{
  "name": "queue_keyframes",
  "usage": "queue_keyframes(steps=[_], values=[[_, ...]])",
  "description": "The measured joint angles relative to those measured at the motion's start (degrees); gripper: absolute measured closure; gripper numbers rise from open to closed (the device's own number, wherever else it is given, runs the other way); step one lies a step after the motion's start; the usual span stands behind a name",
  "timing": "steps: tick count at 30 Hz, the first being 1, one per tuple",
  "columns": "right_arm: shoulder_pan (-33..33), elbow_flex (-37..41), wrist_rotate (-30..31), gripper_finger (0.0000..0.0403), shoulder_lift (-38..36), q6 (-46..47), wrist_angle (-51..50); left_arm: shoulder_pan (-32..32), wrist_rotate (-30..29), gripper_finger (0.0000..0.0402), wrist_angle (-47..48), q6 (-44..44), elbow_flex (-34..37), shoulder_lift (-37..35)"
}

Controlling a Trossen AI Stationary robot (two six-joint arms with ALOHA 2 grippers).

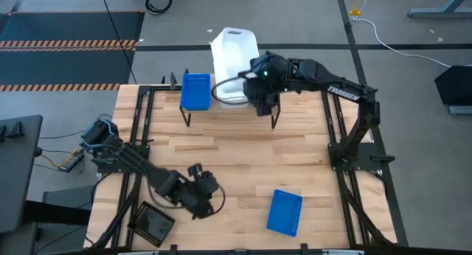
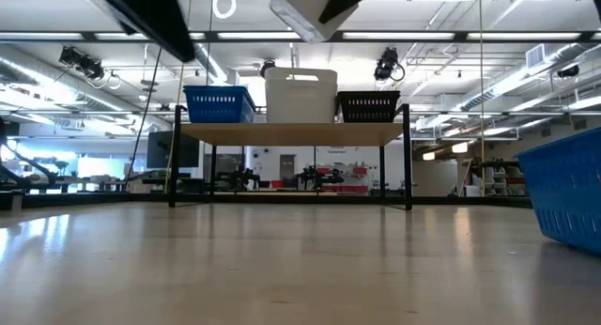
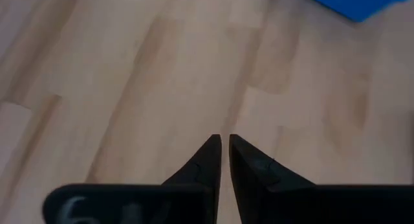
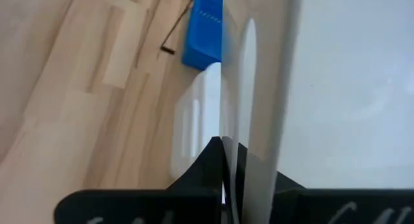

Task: Stack baskets on shelf by color
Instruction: Stack the white bin into the white bin on the shelf

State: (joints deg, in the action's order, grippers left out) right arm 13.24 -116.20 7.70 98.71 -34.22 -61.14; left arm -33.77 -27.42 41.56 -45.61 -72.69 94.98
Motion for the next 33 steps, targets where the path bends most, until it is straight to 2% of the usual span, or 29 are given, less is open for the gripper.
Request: queue_keyframes(steps=[4,8,12,16,21,26,33], values=[[3.19,0.0,-3.93,0.0392,1.22,-0.07,1.21,4.93,-0.01,0.0368,-2.63,5.44,0.0,0.0],[5.2,0.02,-7.27,0.0392,3.09,-0.04,2.16,9.74,-0.01,0.0369,-9.17,14.06,0.0,0.0],[6.08,0.04,-7.79,0.0392,5.49,-0.02,1.88,13.13,-0.18,0.0369,-17.3,25.23,0.0,-0.04],[7.08,0.07,-7.81,0.0391,7.29,-0.04,1.92,13.76,-2.3,0.0384,-20.76,31.77,-0.04,-0.5],[8.84,0.07,-8.03,0.039,8.31,-0.04,1.65,13.72,-5.29,0.0397,-19.58,33.62,-0.07,-3.54],[9.71,0.07,-8.04,0.0386,8.08,0.35,1.52,13.7,-7.71,0.0388,-20.07,34.87,-0.07,-8.09],[9.83,0.07,-10.55,0.0347,7.83,3.61,1.1,14.37,-8.03,0.0374,-20.08,34.98,-0.07,-11.77]])
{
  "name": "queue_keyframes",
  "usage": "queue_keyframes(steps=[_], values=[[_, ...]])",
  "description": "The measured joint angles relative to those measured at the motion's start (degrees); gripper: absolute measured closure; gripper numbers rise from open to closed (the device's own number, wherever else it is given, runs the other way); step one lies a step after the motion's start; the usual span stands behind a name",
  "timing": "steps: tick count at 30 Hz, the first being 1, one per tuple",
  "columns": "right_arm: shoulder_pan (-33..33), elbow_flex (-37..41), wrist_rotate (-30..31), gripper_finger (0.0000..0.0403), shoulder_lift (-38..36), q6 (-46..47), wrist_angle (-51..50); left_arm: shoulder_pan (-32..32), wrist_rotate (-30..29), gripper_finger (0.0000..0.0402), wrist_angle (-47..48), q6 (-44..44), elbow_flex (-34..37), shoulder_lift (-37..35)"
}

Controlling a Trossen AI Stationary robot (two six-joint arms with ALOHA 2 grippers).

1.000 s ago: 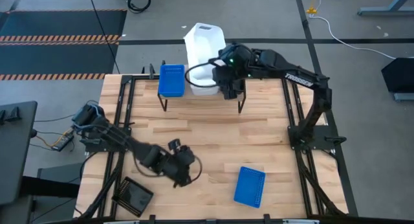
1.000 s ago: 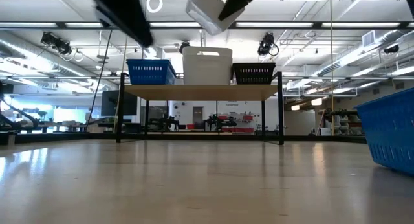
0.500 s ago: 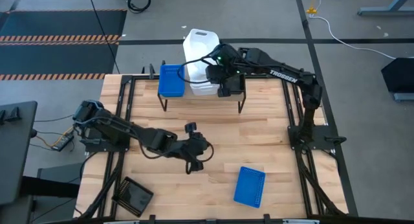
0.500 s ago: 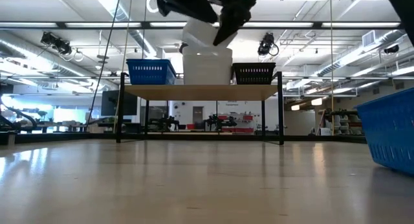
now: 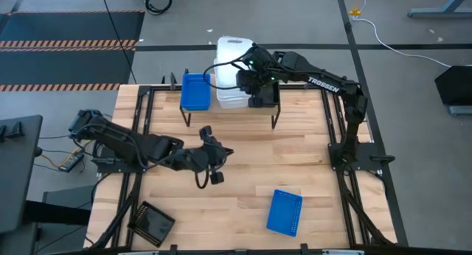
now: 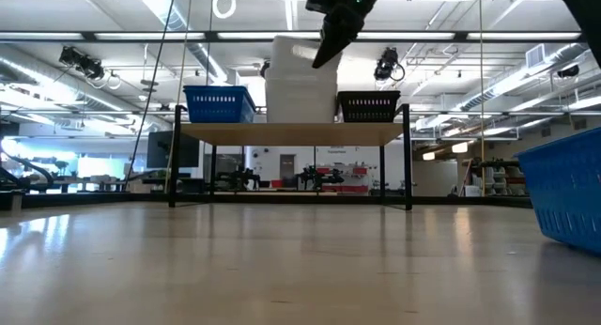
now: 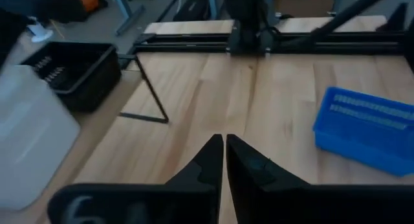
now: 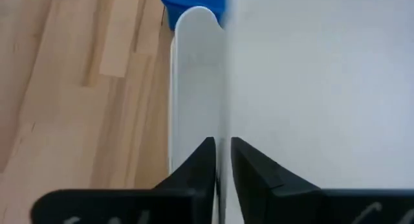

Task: Stack baskets on shelf by color
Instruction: Stack the white bin into the white bin on the shelf

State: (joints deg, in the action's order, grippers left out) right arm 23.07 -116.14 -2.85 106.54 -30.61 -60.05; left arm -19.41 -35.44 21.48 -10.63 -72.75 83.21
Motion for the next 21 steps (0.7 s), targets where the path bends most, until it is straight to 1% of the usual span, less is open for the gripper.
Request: queue_keyframes(steps=[7,12,17,19,21], values=[[-0.78,0.0,1.16,0.031,0.15,0.0,-0.01,1.99,-0.59,0.0385,-0.09,3.36,0.0,-0.51],[-0.83,0.0,1.27,0.0306,0.14,-0.36,-0.03,3.43,-0.52,0.0387,-0.35,6.33,0.02,-1.0],[-0.83,0.0,1.29,0.0324,0.11,-0.58,-0.08,4.57,-0.59,0.0383,-0.15,6.74,0.04,-2.84],[-0.85,0.0,1.31,0.0343,0.1,-0.94,-0.32,4.83,-0.76,0.0383,0.0,6.53,-0.02,-3.83],[-0.97,0.0,1.31,0.0371,0.04,-1.46,-0.4,4.58,-0.79,0.0386,0.45,6.41,-0.02,-4.24]])
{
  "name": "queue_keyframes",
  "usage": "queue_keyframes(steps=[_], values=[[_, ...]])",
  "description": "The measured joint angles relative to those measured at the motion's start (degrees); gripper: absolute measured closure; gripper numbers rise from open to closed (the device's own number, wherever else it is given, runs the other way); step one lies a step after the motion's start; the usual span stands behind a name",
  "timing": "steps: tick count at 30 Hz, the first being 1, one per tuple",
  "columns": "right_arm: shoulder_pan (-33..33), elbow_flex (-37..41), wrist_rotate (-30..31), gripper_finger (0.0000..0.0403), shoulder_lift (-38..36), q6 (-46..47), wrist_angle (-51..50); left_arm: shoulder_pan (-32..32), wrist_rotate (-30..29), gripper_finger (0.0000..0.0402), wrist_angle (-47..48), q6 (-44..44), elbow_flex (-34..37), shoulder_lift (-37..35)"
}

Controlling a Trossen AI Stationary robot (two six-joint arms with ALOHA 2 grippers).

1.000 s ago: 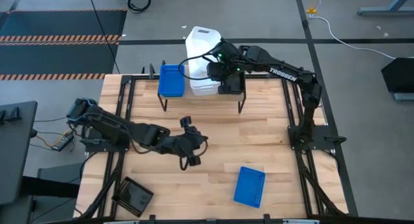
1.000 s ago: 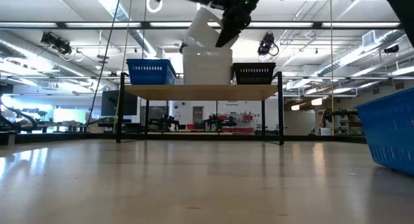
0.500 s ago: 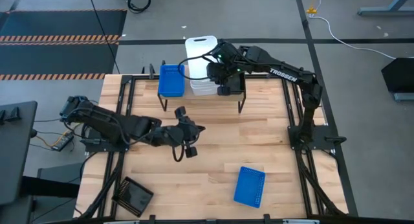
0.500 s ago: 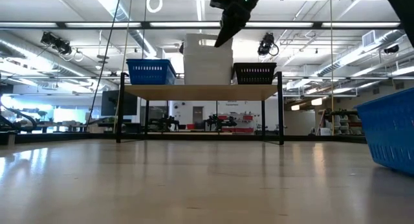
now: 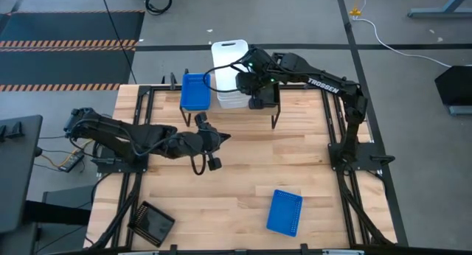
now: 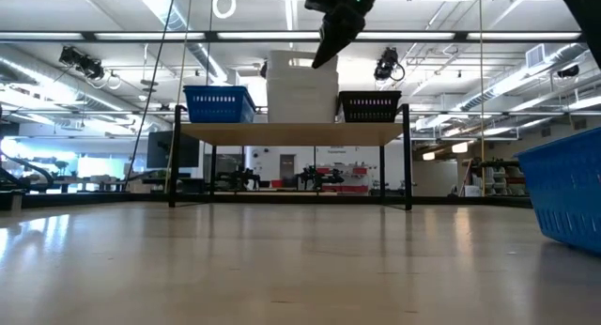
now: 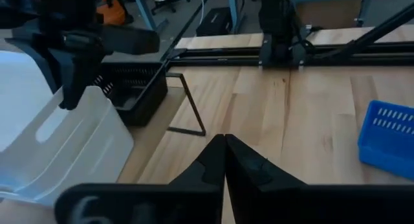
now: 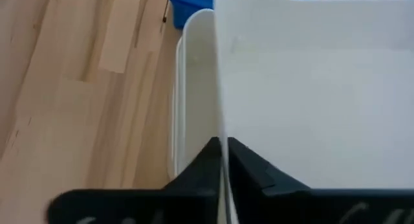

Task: Stack baskets on shelf by color
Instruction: Stack the white bin into the white bin on the shelf

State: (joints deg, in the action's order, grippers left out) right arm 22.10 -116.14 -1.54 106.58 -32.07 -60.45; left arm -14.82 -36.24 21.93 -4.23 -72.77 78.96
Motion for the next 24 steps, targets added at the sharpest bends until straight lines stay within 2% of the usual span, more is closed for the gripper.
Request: queue_keyframes(steps=[3,16,24], values=[[-0.37,0.0,0.08,0.0392,-0.08,-1.59,-0.02,-0.59,0.01,0.0391,1.29,-0.62,0.03,0.02],[-3.5,-0.02,1.93,0.0392,-2.66,-2.02,0.19,-1.22,-0.17,0.0387,2.32,-1.55,0.04,0.02],[-4.23,0.01,1.42,0.039,-2.65,0.37,-3.54,-1.21,-0.17,0.0388,2.32,-2.66,0.04,0.02]])
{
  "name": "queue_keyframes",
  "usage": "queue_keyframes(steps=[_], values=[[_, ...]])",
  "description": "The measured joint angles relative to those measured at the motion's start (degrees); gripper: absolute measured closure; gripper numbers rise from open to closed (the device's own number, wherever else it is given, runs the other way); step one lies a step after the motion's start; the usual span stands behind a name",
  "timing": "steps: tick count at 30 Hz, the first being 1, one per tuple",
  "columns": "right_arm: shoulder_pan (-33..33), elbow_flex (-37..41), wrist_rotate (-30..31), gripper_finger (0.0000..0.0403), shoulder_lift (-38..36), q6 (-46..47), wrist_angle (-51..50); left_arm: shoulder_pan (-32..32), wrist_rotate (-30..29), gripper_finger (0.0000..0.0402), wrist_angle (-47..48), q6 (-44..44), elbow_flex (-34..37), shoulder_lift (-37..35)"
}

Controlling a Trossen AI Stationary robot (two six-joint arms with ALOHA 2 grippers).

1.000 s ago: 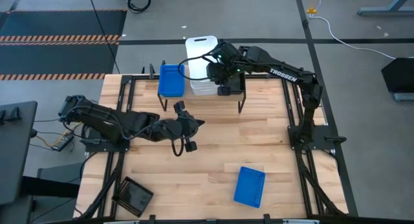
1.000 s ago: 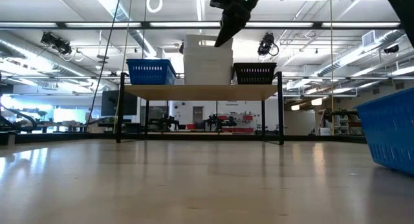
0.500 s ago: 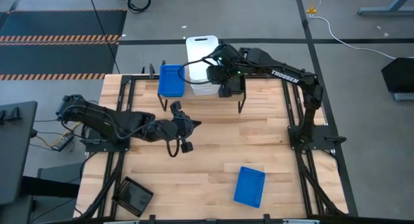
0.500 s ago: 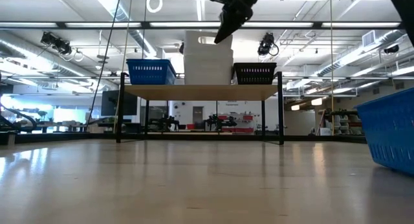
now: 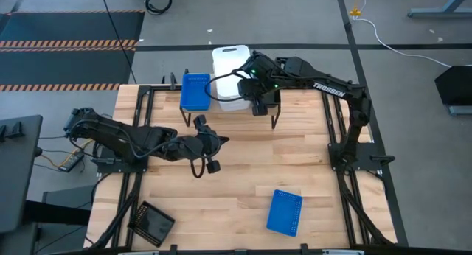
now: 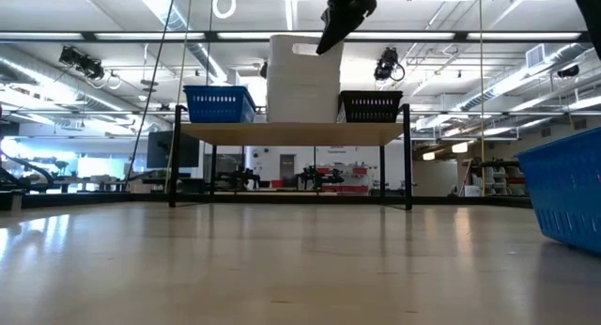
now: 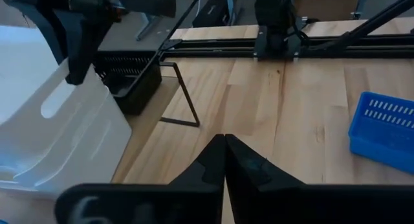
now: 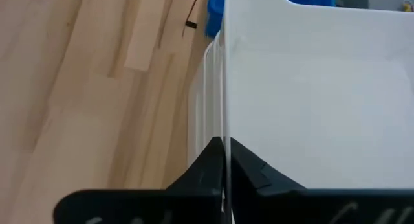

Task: Stack baskets on shelf by color
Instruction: Stack the white bin into the white bin on the shelf

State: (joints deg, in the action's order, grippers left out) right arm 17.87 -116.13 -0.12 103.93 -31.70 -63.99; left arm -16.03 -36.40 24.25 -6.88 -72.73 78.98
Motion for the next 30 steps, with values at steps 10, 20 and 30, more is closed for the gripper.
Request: queue_keyframes(steps=[10,20,30], values=[[0.68,0.71,-2.06,0.0346,0.09,1.55,3.47,0.0,0.0,0.0387,0.02,0.01,0.0,0.02],[0.47,0.73,-2.86,0.0302,-0.08,4.45,6.47,0.0,0.02,0.0383,0.35,-0.1,0.0,0.02],[1.92,0.68,15.26,0.0302,-3.87,6.37,2.89,-0.01,0.02,0.0392,2.25,-1.67,0.0,0.09]])
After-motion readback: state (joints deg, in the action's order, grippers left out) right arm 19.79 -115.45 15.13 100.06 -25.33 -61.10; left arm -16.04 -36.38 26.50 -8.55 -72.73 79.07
